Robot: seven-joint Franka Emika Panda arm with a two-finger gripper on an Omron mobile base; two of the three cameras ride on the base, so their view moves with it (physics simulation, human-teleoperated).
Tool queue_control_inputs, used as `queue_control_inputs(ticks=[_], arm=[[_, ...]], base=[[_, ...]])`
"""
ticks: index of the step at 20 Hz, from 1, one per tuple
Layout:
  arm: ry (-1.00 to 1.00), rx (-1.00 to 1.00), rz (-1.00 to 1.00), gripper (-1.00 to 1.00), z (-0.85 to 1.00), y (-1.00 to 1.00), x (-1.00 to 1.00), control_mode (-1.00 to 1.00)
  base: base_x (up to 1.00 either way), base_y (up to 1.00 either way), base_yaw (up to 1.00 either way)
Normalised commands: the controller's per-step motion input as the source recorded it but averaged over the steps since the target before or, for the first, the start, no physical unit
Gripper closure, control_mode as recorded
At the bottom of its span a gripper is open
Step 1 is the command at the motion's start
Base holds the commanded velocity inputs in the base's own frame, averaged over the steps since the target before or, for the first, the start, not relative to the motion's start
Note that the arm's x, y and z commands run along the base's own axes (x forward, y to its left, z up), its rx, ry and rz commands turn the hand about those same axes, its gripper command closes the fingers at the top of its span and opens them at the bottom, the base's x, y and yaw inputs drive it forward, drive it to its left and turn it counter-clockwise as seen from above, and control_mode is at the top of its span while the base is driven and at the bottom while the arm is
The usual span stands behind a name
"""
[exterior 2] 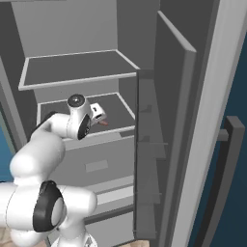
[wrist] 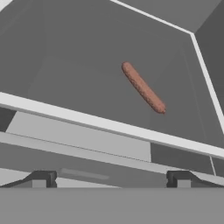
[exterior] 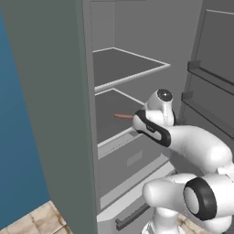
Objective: Move the hot dog bun to the plate on the dining table and place the condiment next to that plate. Then navigate to the fridge and take the sausage and place it on the plate as well.
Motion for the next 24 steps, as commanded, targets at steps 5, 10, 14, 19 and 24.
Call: queue_control_inputs(ticks=[5,10,14,19,24], arm=[[0.02,0.0,0.0,-1.0,0.0,0.14,0.32,-1.0],[0.03,-0.02,0.0,-1.0,-0.08,0.04,0.32,-1.0],[0.0,-0.01,0.0,-1.0,-0.14,0.0,0.27,-1.0],[0.01,0.0,0.0,-1.0,-0.14,0.0,0.28,-1.0],[0.02,-0.02,0.0,-1.0,-0.18,0.0,0.27,-1.0]], base=[[0.0,0.0,0.0],[0.0,0.0,0.0],[0.0,0.0,0.0],[0.0,0.0,0.0],[0.0,0.0,0.0]])
